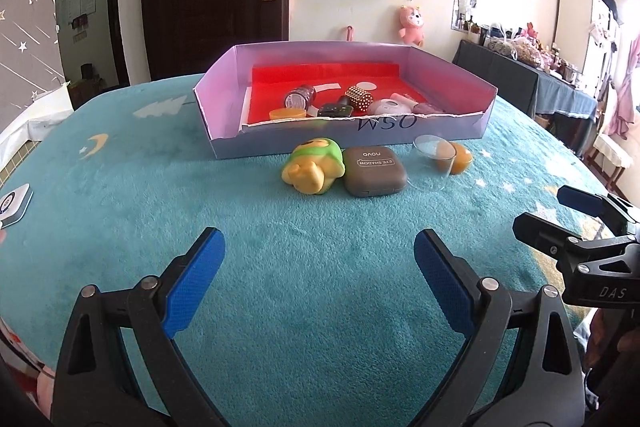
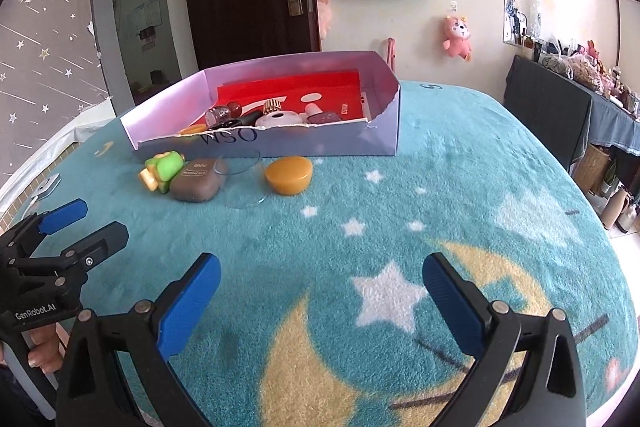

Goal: Organize rigid objects
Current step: 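Lift both tools out of the box back over the remaining items, then grasp the green-yellow squishy toy with the left tool while the right tool grasps the orange soap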

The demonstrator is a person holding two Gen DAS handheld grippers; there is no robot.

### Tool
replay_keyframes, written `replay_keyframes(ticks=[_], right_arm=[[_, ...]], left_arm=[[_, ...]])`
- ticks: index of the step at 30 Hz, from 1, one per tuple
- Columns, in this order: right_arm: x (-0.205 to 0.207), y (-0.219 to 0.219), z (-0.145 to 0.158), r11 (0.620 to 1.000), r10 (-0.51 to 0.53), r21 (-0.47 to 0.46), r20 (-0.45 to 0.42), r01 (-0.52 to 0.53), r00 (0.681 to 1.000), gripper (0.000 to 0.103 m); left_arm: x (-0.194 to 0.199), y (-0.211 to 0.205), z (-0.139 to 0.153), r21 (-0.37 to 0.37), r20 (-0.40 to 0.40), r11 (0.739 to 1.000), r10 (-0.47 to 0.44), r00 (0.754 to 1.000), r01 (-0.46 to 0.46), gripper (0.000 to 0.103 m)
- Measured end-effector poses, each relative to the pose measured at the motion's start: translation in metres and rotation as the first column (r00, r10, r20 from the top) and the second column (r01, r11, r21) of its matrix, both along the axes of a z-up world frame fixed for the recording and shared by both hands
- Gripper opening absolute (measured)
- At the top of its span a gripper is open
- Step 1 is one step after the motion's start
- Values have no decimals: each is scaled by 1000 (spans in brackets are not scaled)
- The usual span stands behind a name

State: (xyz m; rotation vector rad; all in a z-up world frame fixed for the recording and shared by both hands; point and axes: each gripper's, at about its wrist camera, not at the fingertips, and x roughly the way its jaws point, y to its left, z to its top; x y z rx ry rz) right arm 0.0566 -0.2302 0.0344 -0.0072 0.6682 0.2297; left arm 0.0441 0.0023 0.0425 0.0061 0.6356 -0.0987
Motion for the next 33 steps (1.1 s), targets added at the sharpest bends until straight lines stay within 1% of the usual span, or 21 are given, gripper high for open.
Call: replay_keyframes(ticks=[7,12,17,23,25,27,29,33], right_arm=[[10,1,3,1000,7,-1,-22,-7,1000,103],[26,1,10,1000,10,14,-47,-9,999,103],[47,3,12,1000,5,-8,-88,-5,996,103],[68,6,15,999,31,-27,-127,-34,991,103],[76,9,13,998,41,-45,-149,-49,988,99],[83,11,10,996,53,-60,-172,-64,984,97],[90,13,7,995,64,-65,-191,-77,980,95],[98,16,3,993,84,-61,-215,-99,973,93]], left_arm=[[17,2,8,6,-12,1000,6,1000,-6,97],[36,5,13,13,-47,1000,14,999,-13,97],[55,9,18,8,-72,1000,15,997,-15,97],[77,9,17,40,-113,999,13,993,-8,96],[84,8,16,41,-131,999,5,991,1,96],[89,9,14,45,-143,999,-6,990,12,92],[94,8,12,59,-158,998,-8,987,17,84],[102,10,7,62,-191,998,-14,982,27,83]])
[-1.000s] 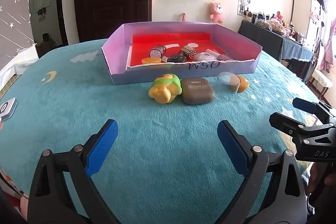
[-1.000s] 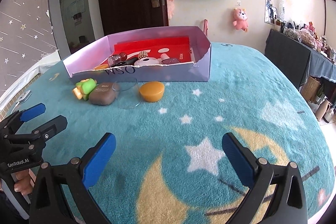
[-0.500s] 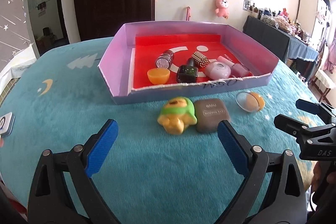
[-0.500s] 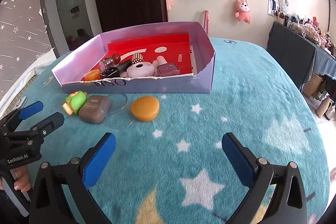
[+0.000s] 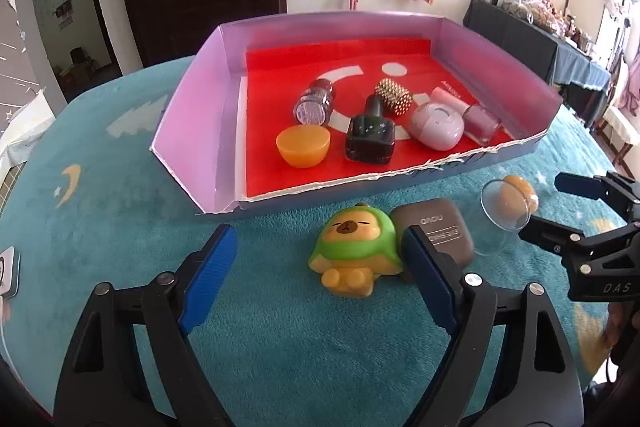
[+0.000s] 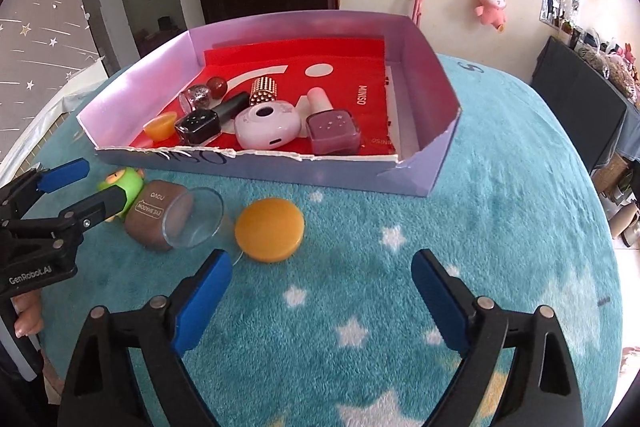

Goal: Organize rigid objects
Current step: 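Grasp the green-yellow squishy toy with the left tool while the right tool grasps the orange soap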

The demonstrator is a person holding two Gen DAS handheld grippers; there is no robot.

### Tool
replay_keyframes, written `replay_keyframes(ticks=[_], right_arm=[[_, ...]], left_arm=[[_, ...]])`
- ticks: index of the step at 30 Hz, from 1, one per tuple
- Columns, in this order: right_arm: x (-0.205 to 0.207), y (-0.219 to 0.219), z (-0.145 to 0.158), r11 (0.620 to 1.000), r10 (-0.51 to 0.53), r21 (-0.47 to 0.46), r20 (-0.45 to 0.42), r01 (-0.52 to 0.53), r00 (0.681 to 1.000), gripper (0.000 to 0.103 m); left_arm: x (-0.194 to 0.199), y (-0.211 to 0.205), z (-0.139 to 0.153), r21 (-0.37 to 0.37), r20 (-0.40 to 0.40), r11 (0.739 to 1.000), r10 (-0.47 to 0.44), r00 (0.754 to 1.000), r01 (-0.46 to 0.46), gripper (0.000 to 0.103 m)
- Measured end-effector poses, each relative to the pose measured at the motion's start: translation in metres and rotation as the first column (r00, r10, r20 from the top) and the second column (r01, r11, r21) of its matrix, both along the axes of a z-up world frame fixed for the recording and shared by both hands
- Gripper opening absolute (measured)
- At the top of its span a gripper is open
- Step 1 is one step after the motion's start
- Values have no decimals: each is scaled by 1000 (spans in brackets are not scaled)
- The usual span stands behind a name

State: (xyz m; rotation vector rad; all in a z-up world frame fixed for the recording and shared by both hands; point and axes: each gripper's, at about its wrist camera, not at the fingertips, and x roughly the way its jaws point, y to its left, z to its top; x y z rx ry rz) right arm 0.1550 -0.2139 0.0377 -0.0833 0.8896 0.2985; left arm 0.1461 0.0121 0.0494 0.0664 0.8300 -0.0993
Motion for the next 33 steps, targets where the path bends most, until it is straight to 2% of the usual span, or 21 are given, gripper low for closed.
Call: replay_keyframes(ticks=[5,12,16,18,20,24,26,28,31,33], right_arm=[[11,4,-4,1000,16,0,-18,-16,1000,90],[18,9,-5,999,37,13,-19,-37,999,82],[19,9,-5,999,40,21,-19,-39,999,81],[19,9,-5,999,44,24,-17,-44,999,78],[20,10,-5,998,51,27,-14,-51,999,76],[19,13,-4,997,68,25,-8,-67,998,67],[17,14,-4,997,77,27,-5,-77,997,64],[16,16,-4,996,88,28,-2,-88,996,56],[13,20,-4,992,118,40,0,-118,993,40],[10,21,-3,992,124,38,7,-124,992,40]], left_arm=[[3,2,-1,-12,-8,1000,-14,1000,13,78],[1,2,-2,12,-4,999,-48,999,48,78],[2,2,-3,12,-1,999,-50,999,50,77],[3,2,-4,7,-5,999,-53,999,53,73],[5,2,-7,-5,-23,998,-67,997,67,63],[8,0,-10,-15,-40,997,-77,996,77,56],[11,1,-13,-40,-57,995,-92,994,90,44],[12,0,-13,-51,-56,994,-100,993,97,40],[11,0,-12,-52,-52,994,-95,994,92,39],[9,1,-9,-50,-41,995,-87,995,85,39]])
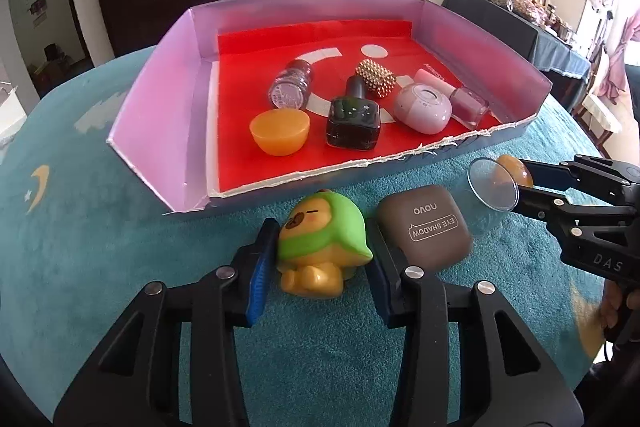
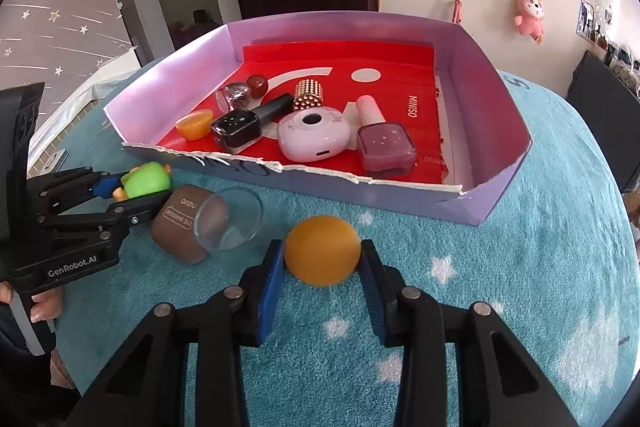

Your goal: Organize rigid objects

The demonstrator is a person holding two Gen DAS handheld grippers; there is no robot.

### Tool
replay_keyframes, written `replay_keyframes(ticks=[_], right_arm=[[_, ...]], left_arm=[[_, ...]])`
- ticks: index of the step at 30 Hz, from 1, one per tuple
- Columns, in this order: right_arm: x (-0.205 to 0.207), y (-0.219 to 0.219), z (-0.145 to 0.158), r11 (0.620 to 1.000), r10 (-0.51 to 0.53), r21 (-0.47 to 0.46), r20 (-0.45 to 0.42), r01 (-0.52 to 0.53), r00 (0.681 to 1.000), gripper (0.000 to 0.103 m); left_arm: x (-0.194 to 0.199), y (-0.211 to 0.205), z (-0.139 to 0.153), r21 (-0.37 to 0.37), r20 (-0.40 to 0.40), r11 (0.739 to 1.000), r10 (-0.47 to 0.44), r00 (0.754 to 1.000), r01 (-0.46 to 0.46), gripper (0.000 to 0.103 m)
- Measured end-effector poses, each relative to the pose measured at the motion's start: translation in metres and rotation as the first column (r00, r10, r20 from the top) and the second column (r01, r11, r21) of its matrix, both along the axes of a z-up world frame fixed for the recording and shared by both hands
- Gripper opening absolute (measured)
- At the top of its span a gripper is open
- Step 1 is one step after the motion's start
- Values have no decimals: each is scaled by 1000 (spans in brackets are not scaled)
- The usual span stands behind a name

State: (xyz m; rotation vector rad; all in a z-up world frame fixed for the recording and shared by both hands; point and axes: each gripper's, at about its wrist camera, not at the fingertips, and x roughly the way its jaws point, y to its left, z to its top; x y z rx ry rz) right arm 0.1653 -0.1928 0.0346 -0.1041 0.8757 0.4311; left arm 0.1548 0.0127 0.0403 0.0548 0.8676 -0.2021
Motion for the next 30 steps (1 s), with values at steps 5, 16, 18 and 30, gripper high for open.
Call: replay_keyframes(ticks=[5,16,18,30], right_arm=[[-4,-5,8,1000,-3,26,16,2,1000,40],[-6,-8,14,1000,-7,30,16,6,1000,40],[-7,-8,13,999,-8,31,16,7,1000,40],[-7,-8,13,1000,-6,29,12,6,1000,40]], left_arm=[[-5,2,9,-16,22,1000,-2,1000,2,39],[-11,0,13,-10,40,1000,-7,999,8,39],[-12,1,13,-11,39,1000,-8,999,9,39],[-13,0,14,-11,38,1000,-9,999,10,39]])
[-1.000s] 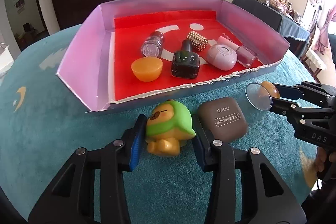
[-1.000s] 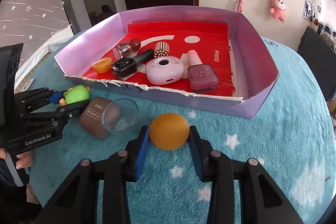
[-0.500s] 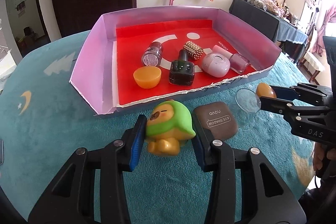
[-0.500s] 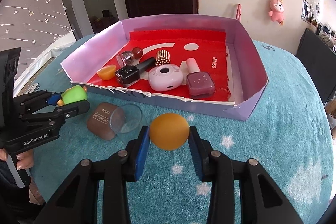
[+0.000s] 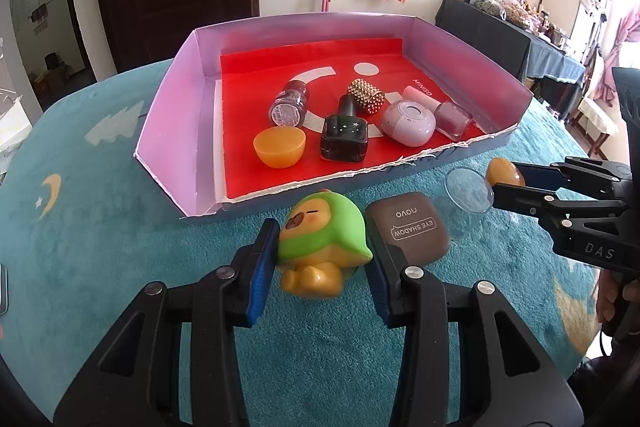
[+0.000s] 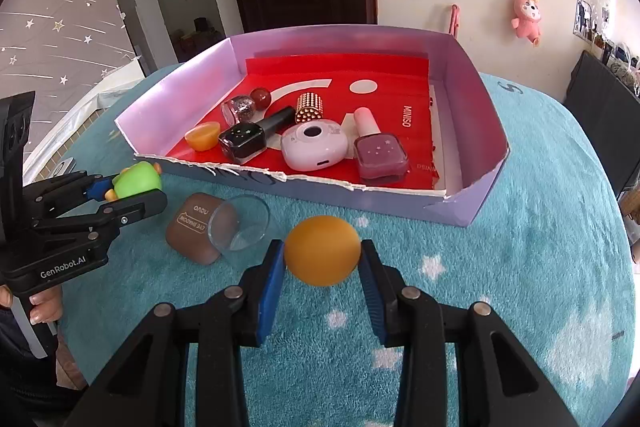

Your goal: Organize rigid objects

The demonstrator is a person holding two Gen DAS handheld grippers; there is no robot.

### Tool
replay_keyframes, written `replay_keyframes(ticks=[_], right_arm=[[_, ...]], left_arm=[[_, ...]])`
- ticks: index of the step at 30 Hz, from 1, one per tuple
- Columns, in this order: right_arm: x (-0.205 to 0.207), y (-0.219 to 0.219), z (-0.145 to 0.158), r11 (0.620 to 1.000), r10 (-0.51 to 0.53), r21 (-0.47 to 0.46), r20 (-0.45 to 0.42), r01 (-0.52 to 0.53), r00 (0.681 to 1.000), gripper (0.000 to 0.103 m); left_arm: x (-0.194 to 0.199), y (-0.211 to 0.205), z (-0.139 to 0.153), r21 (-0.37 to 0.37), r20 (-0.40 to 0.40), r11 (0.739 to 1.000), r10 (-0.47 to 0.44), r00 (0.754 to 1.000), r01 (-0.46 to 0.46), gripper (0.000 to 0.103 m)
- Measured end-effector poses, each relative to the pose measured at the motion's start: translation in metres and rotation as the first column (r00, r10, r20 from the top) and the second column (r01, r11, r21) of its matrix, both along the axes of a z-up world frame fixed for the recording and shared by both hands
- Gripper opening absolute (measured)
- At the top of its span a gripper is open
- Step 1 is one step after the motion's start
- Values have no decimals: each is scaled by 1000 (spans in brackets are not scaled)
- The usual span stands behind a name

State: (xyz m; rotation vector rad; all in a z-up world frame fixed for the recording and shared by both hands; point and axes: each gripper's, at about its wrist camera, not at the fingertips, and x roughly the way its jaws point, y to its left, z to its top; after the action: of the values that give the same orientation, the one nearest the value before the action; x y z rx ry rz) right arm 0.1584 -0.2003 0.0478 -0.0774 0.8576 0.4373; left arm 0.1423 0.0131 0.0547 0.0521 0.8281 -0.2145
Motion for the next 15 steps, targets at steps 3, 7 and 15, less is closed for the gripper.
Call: replay_keyframes(ticks=[3,7,15], right_arm=[[-1,0,-1,1000,1,-2,-2,-1,1000,40],[-1,0,-1,1000,3,-3,-4,-3,1000,40],[-1,1,-3,1000,6,-5,-9,-6,1000,40]], left_arm=[[0,0,0,1,1,1000,0,1000,0,39],[-1,0,0,1,1,1000,-1,1000,1,39],[-1,0,0,-1,1,1000,-1,1000,1,39]])
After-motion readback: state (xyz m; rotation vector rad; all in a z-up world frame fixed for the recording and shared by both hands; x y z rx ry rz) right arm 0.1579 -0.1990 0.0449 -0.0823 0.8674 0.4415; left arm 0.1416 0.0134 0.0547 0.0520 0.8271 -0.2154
